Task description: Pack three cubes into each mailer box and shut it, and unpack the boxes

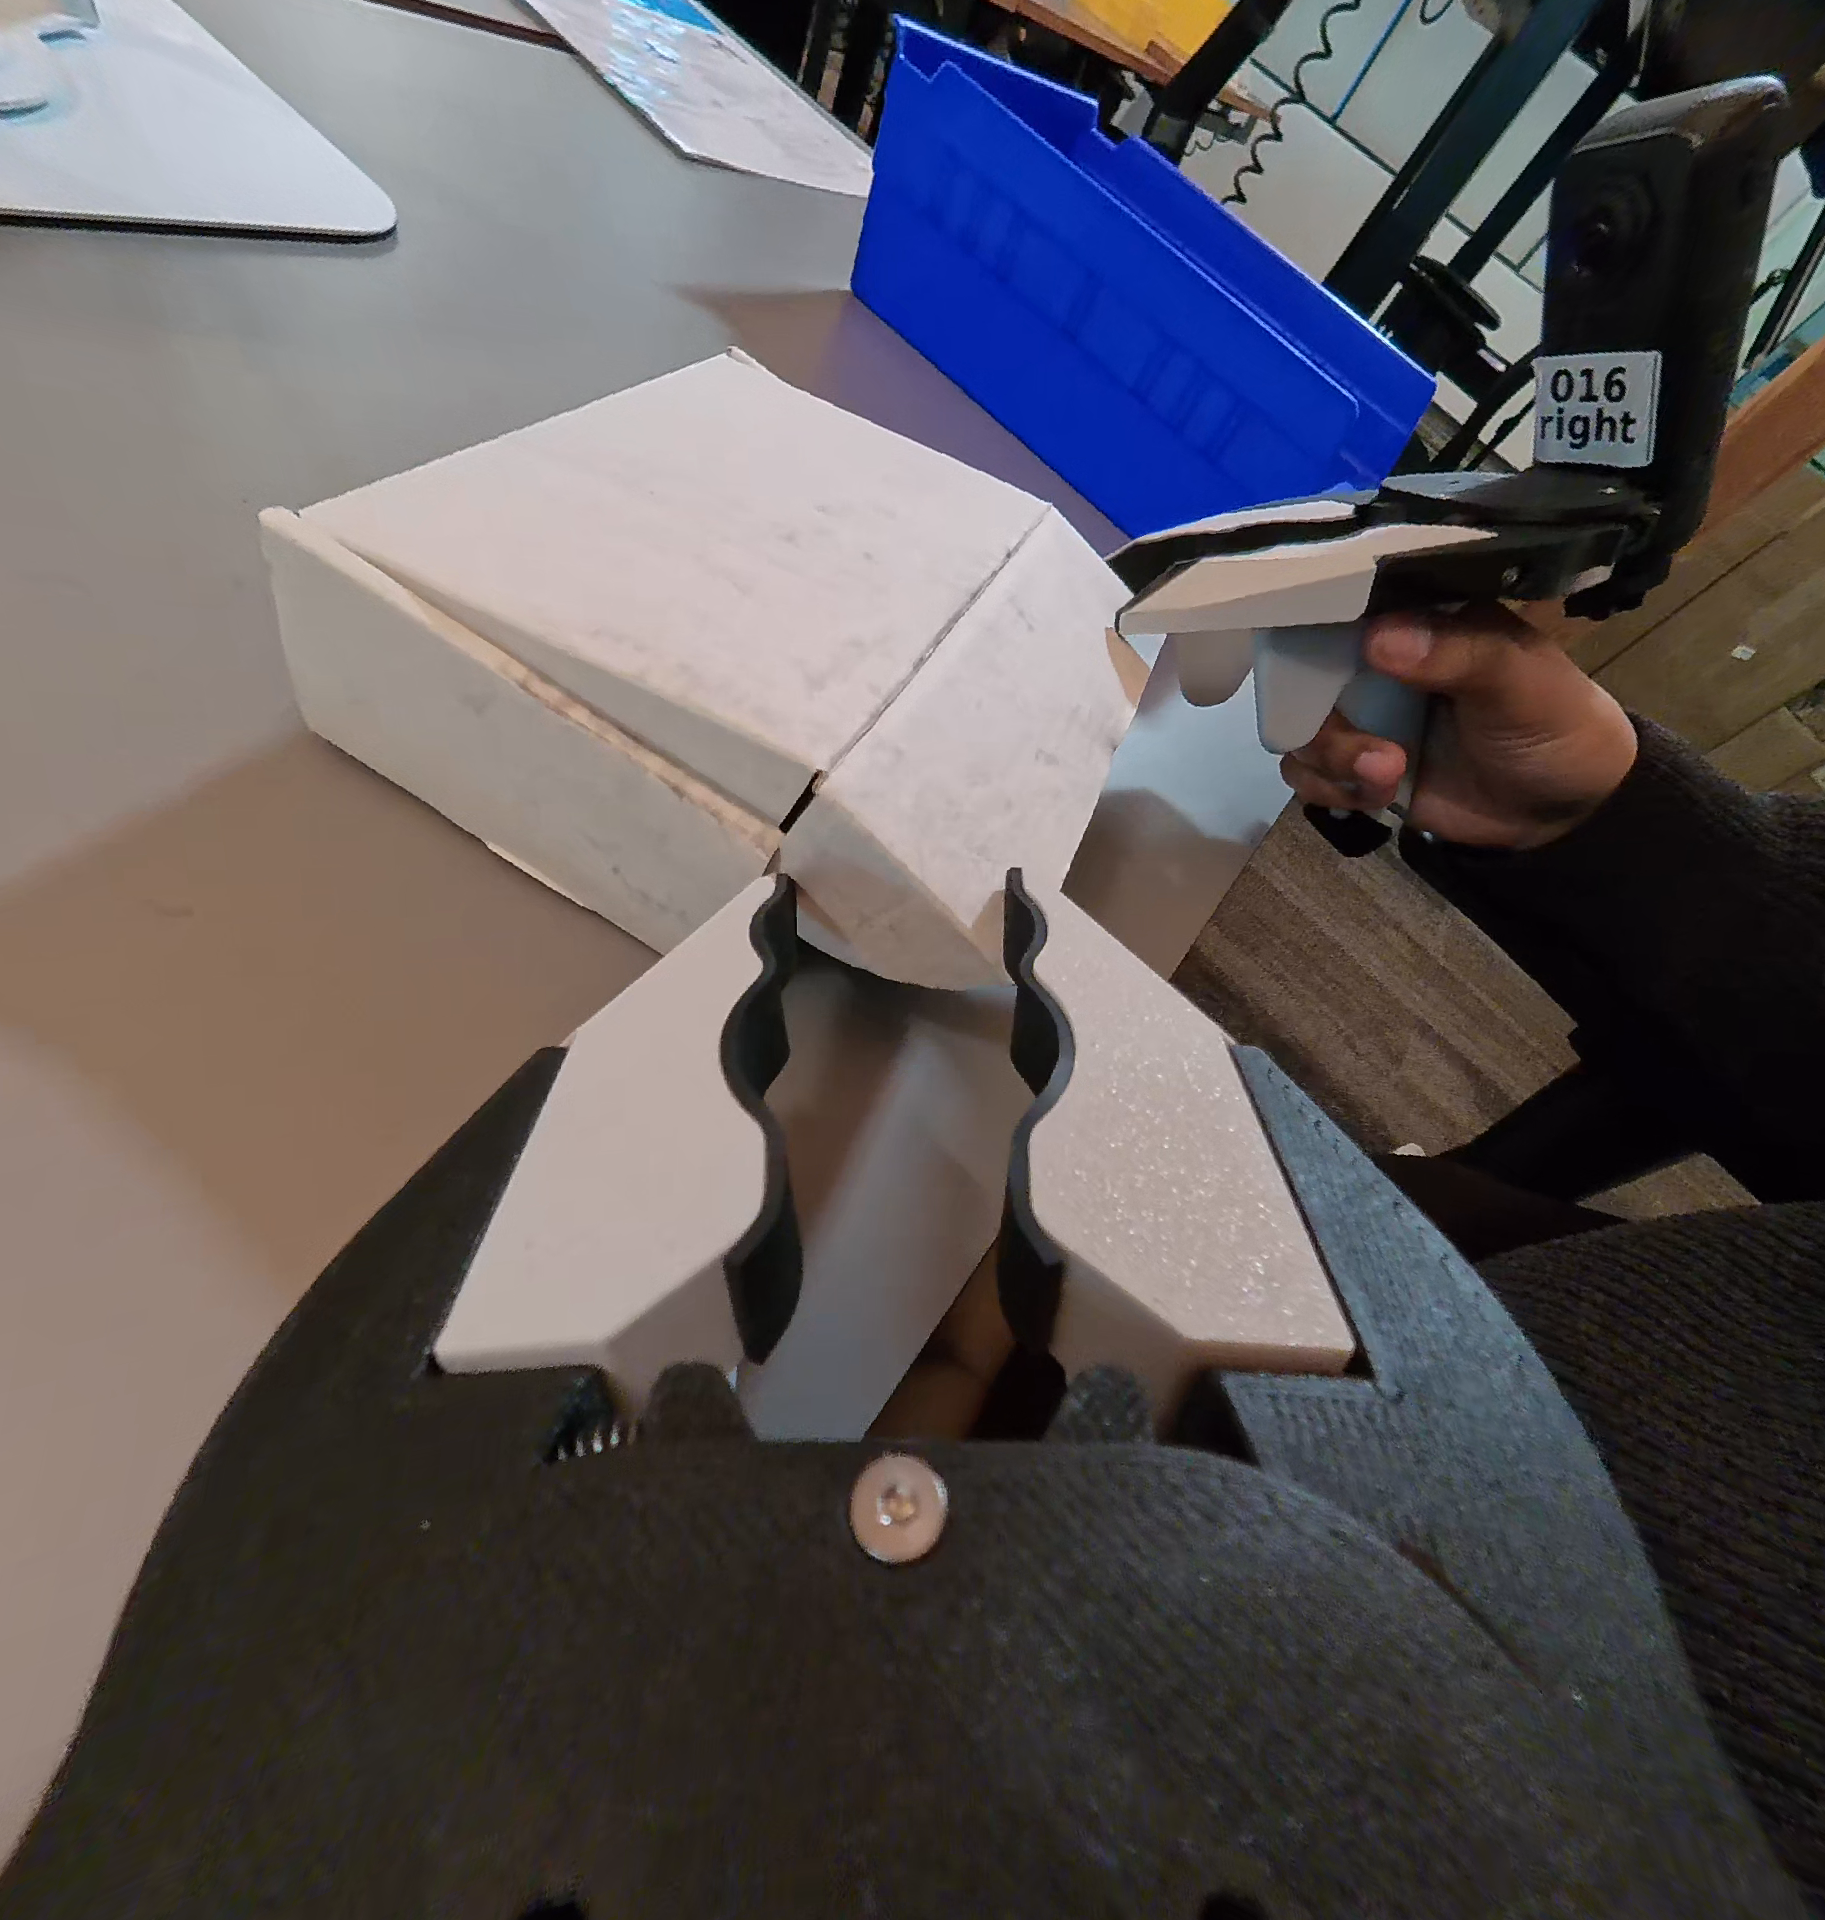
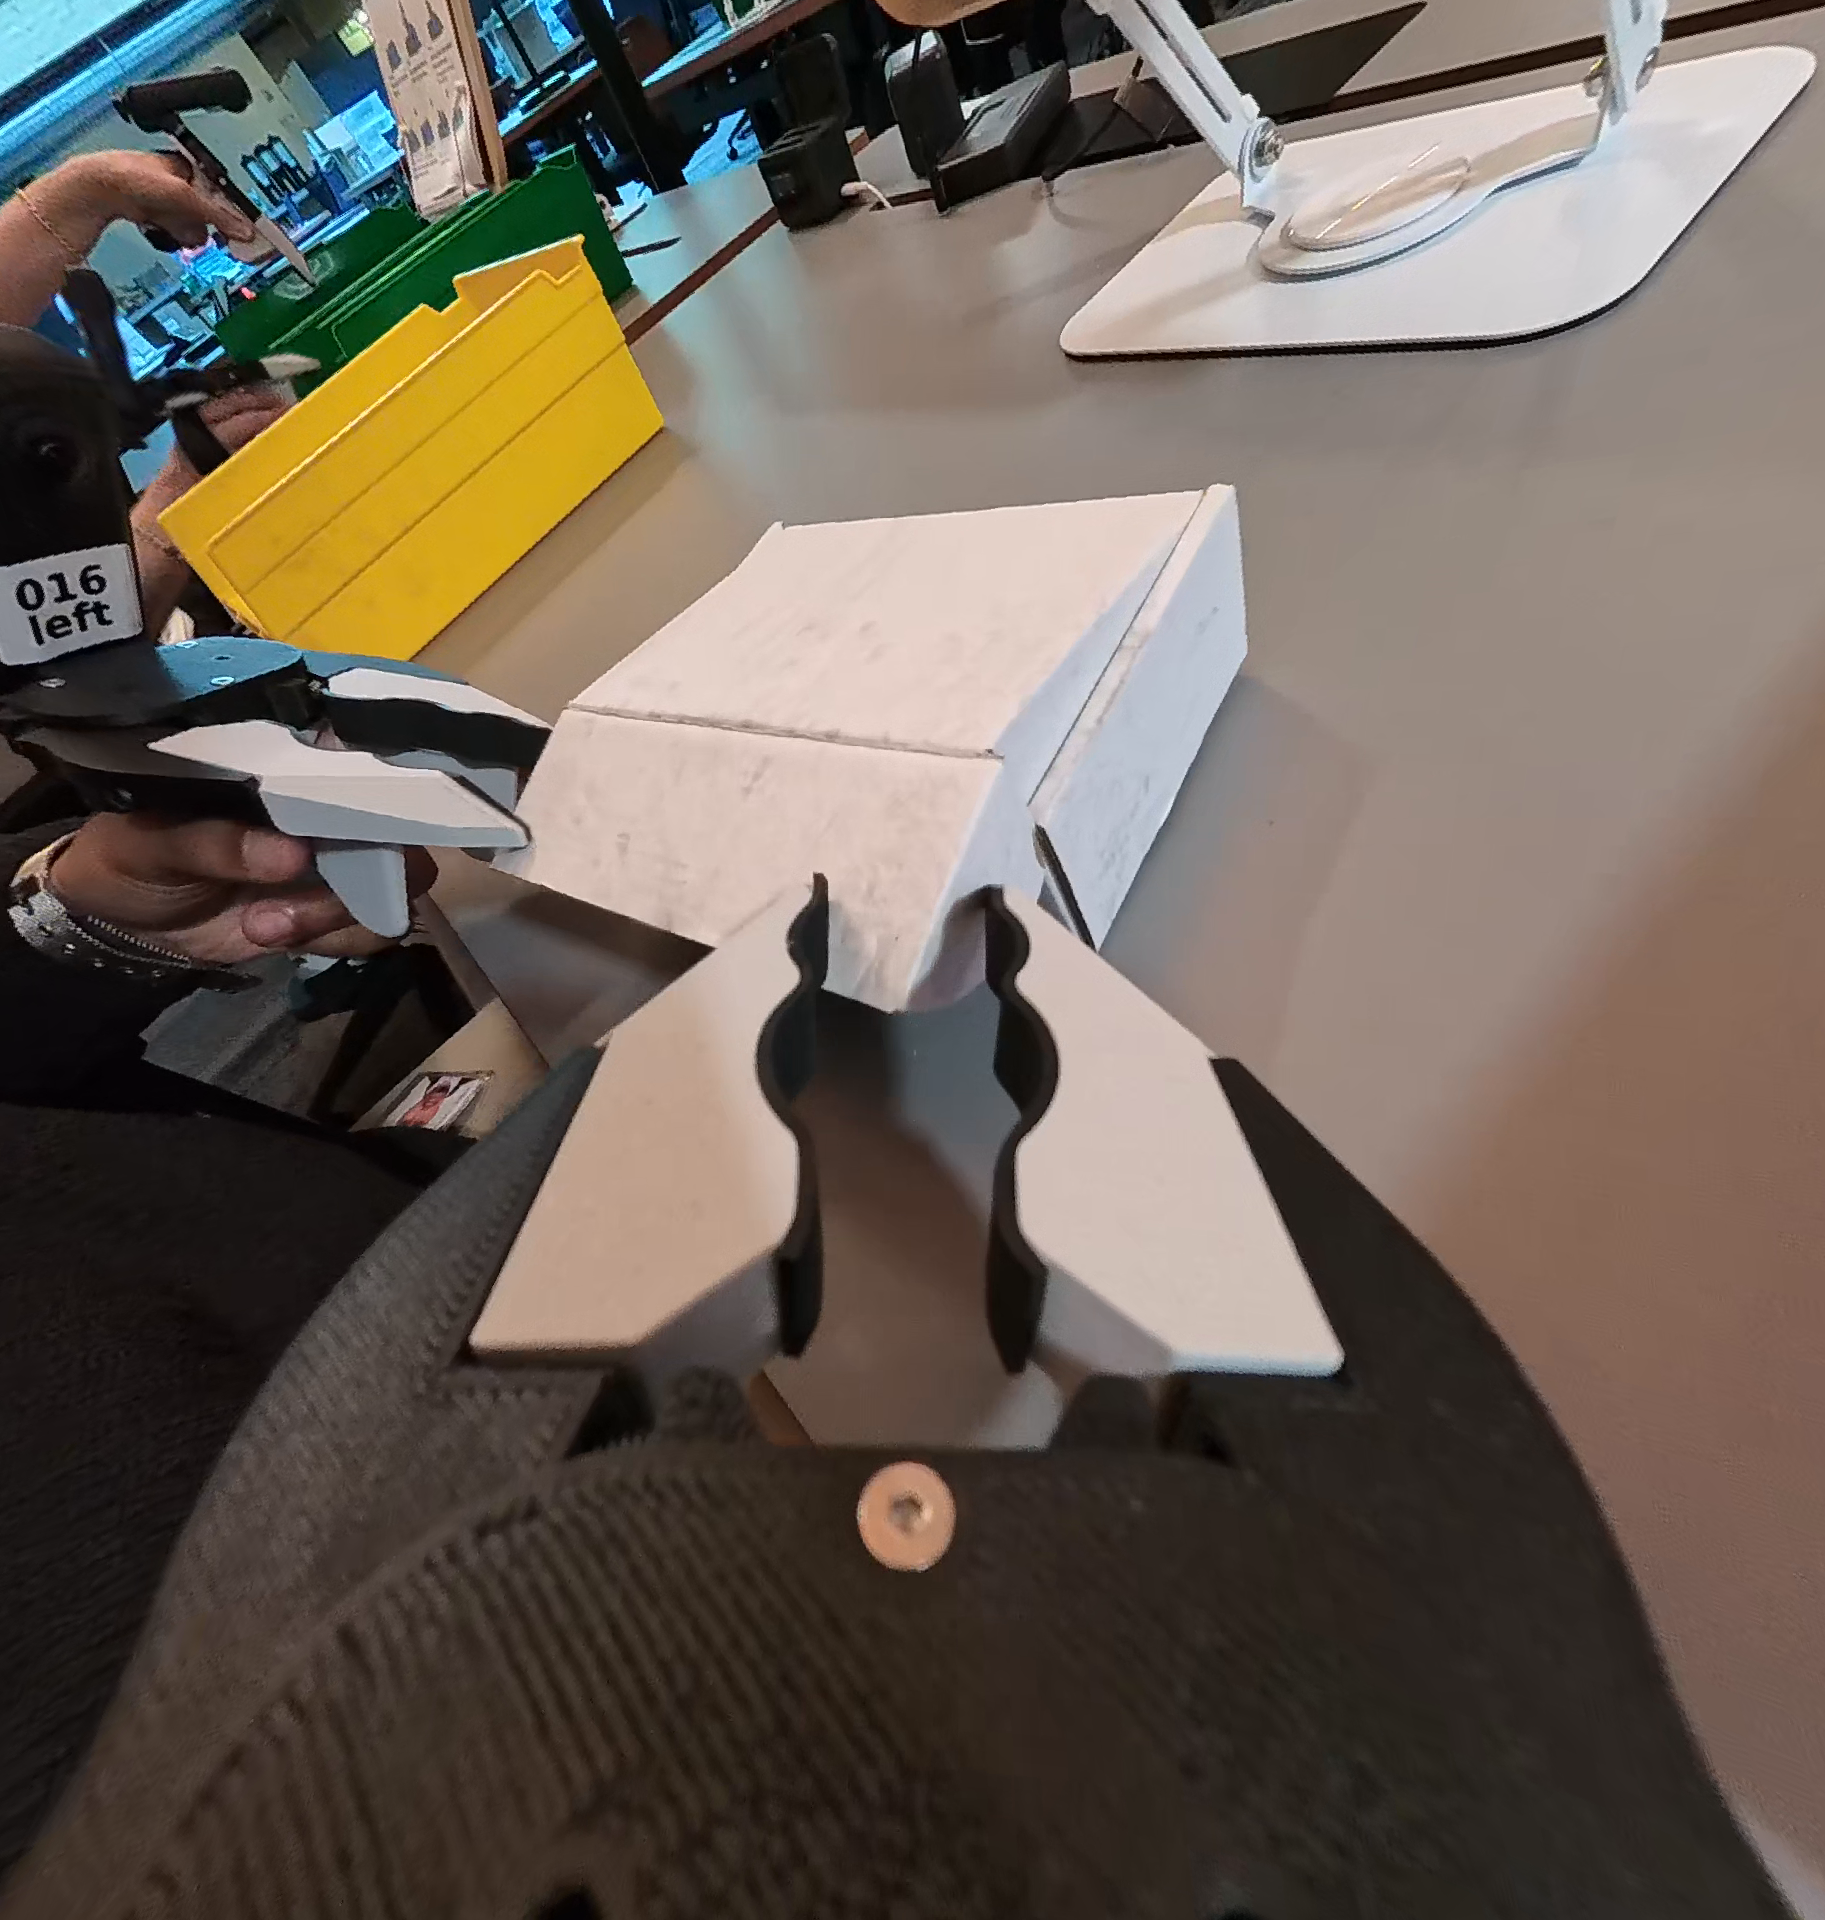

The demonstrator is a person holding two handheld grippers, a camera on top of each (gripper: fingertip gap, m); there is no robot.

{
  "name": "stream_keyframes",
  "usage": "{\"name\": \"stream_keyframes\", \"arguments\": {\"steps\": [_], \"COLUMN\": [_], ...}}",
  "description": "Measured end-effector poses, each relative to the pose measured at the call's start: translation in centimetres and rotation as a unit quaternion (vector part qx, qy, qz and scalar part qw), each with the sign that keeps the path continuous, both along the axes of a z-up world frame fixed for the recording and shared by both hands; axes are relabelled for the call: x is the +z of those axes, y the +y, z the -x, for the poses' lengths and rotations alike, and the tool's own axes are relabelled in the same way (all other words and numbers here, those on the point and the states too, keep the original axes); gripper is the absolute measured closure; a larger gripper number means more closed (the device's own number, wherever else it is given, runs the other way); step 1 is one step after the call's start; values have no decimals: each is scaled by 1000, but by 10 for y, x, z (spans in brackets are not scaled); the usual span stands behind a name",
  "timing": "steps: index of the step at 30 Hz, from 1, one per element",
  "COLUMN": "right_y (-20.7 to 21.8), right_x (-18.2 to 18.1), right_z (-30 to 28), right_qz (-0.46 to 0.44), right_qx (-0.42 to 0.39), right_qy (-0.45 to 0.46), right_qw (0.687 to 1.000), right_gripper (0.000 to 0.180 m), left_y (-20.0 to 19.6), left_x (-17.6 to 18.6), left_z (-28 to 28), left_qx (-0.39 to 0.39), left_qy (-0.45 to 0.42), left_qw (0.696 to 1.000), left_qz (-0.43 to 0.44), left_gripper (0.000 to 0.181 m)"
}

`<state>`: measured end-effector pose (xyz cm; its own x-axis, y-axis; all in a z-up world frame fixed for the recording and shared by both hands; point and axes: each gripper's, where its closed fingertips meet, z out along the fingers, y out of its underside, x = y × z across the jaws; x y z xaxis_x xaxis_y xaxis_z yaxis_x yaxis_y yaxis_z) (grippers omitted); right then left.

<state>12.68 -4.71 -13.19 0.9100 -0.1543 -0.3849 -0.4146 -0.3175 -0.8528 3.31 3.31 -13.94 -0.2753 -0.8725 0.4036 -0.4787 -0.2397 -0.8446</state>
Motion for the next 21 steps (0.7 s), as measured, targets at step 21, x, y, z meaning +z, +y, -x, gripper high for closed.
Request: {"name": "stream_keyframes", "arguments": {"steps": [21], "right_y": [3], "right_x": [-7], "right_z": [2], "right_qz": [17], "right_qx": [3], "right_qy": [-6], "right_qw": [1000], "right_gripper": [154], "left_y": [7], "left_x": [-12], "left_z": [-3], "left_qx": [15], "left_qy": [21], "left_qw": [999], "left_qz": [-26], "left_gripper": [145]}}
